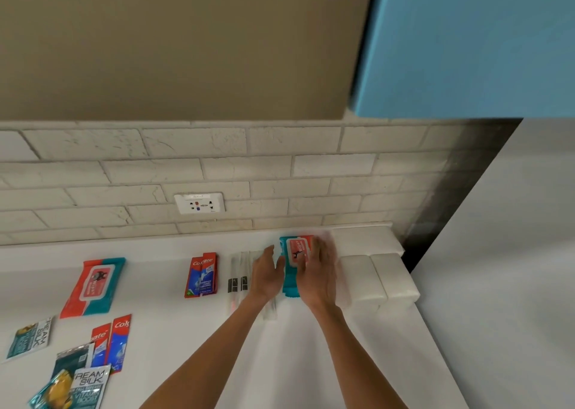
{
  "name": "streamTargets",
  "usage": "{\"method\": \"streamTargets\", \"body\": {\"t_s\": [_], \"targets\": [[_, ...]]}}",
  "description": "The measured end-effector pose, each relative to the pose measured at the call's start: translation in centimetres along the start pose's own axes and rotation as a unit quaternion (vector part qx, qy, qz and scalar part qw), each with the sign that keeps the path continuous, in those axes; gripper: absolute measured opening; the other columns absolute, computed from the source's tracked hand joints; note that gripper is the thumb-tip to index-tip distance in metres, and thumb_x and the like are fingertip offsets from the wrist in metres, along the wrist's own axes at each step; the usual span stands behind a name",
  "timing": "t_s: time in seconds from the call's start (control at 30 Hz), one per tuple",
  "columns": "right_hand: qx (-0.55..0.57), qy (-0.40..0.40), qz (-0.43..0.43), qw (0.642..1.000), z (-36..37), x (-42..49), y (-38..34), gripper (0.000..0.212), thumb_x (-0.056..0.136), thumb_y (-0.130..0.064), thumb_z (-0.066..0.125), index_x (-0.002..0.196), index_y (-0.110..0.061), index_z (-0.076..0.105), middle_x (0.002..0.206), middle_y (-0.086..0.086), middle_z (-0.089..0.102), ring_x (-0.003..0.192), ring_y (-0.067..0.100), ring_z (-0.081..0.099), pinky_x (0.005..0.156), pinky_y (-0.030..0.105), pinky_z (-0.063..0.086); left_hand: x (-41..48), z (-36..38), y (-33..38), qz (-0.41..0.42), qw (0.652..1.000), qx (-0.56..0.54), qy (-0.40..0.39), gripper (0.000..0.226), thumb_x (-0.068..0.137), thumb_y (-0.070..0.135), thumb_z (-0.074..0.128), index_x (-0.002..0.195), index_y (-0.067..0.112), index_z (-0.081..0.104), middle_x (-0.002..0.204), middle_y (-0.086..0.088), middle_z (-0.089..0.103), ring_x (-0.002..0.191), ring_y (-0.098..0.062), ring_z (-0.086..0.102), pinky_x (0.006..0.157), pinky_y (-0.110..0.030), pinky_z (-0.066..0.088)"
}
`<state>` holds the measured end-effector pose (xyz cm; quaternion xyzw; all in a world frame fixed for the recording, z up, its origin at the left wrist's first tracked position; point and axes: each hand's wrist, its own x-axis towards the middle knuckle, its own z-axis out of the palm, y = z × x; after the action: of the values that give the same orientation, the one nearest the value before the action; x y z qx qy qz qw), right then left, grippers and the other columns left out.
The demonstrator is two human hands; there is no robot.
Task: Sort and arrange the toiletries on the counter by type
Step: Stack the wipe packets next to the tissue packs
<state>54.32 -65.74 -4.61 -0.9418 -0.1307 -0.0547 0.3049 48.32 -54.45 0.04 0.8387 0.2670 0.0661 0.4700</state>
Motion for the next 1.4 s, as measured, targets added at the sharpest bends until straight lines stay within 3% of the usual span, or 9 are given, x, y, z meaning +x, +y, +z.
{"method": "streamTargets", "body": {"t_s": [0.1,0.2,0.43,0.53,0.63,0.77,0.9,1.13,1.4], "targets": [[0.007,0.011,-0.033,0.999,-0.4,-1.8,-2.8,0.065,0.108,-0.053,0.022,0.161,-0.018,0.034,0.159,0.009,0.052,0.144,0.028,0.054,0.114,0.047,0.051,-0.6,-3.0,-2.4,0.05,0.997,0.034,0.038,0.049,0.108,0.03,0.048,0.153,0.011,0.042,0.154,-0.01,0.05,0.14,-0.027,0.049,0.114,-0.036,0.04],[0.017,0.0,-0.07,0.997,0.1,-4.4,-5.8,0.069,0.11,-0.051,0.027,0.163,-0.01,0.039,0.167,0.013,0.044,0.155,0.03,0.042,0.123,0.047,0.042,-1.9,-6.5,-5.0,0.066,0.994,0.067,0.05,0.047,0.107,0.03,0.049,0.152,0.017,0.043,0.155,-0.007,0.049,0.141,-0.027,0.047,0.115,-0.039,0.038],[0.005,-0.01,-0.117,0.993,5.2,-12.0,-12.8,0.054,0.11,-0.038,0.046,0.156,-0.01,0.051,0.155,0.014,0.058,0.142,0.031,0.058,0.118,0.044,0.048,-5.7,-17.1,-12.9,0.067,0.981,0.168,0.077,0.043,0.105,0.032,0.05,0.146,0.021,0.046,0.139,-0.01,0.061,0.121,-0.029,0.061,0.096,-0.041,0.054],[-0.004,-0.051,-0.102,0.994,6.9,-15.5,-15.4,0.075,0.11,-0.059,0.016,0.161,-0.013,0.045,0.164,0.009,0.049,0.152,0.025,0.046,0.125,0.038,0.037,-6.9,-21.2,-16.2,0.056,0.978,0.18,0.093,0.041,0.106,0.034,0.05,0.145,0.021,0.049,0.143,-0.008,0.059,0.128,-0.028,0.057,0.103,-0.042,0.051],[-0.001,-0.093,-0.098,0.991,9.6,-18.6,-17.3,0.105,0.095,-0.073,-0.017,0.165,-0.018,0.037,0.171,0.004,0.038,0.16,0.02,0.032,0.127,0.031,0.021,-7.2,-25.8,-19.9,0.025,0.978,0.178,0.109,0.038,0.104,0.031,0.054,0.14,0.019,0.053,0.136,-0.011,0.062,0.12,-0.03,0.061,0.097,-0.045,0.054],[-0.006,-0.141,-0.083,0.987,13.2,-21.9,-18.5,0.086,0.102,-0.065,-0.001,0.165,-0.019,0.038,0.172,0.002,0.036,0.162,0.019,0.027,0.126,0.027,0.016,-6.4,-30.0,-24.0,-0.017,0.977,0.173,0.123,0.032,0.101,0.024,0.059,0.131,0.012,0.06,0.126,-0.016,0.067,0.112,-0.036,0.065,0.091,-0.048,0.055],[-0.042,-0.152,-0.091,0.983,16.6,-25.3,-19.1,0.052,0.113,-0.041,0.034,0.155,-0.016,0.054,0.164,0.008,0.048,0.155,0.027,0.042,0.125,0.036,0.03,-5.1,-33.3,-27.6,-0.056,0.979,0.159,0.117,0.033,0.099,0.019,0.061,0.132,0.013,0.06,0.132,-0.013,0.065,0.113,-0.035,0.066,0.088,-0.047,0.059],[-0.124,-0.121,-0.096,0.98,18.4,-28.0,-19.8,0.059,0.114,-0.042,0.022,0.166,-0.018,0.035,0.176,0.002,0.023,0.164,0.021,0.016,0.131,0.04,0.009,-2.0,-36.2,-31.0,-0.108,0.978,0.137,0.112,0.021,0.102,0.023,0.051,0.116,0.01,0.06,0.117,-0.013,0.067,0.105,-0.033,0.068,0.076,-0.039,0.061],[-0.158,-0.137,-0.081,0.975,18.5,-28.2,-19.7,0.062,0.114,-0.048,0.013,0.171,-0.024,0.018,0.179,-0.004,0.008,0.166,0.014,-0.003,0.133,0.039,0.004,1.8,-35.8,-31.4,-0.188,0.967,0.133,0.106,0.079,0.089,0.056,0.069,0.14,0.006,0.036,0.131,-0.019,0.047,0.123,-0.04,0.05,0.098,-0.053,0.05]]}}
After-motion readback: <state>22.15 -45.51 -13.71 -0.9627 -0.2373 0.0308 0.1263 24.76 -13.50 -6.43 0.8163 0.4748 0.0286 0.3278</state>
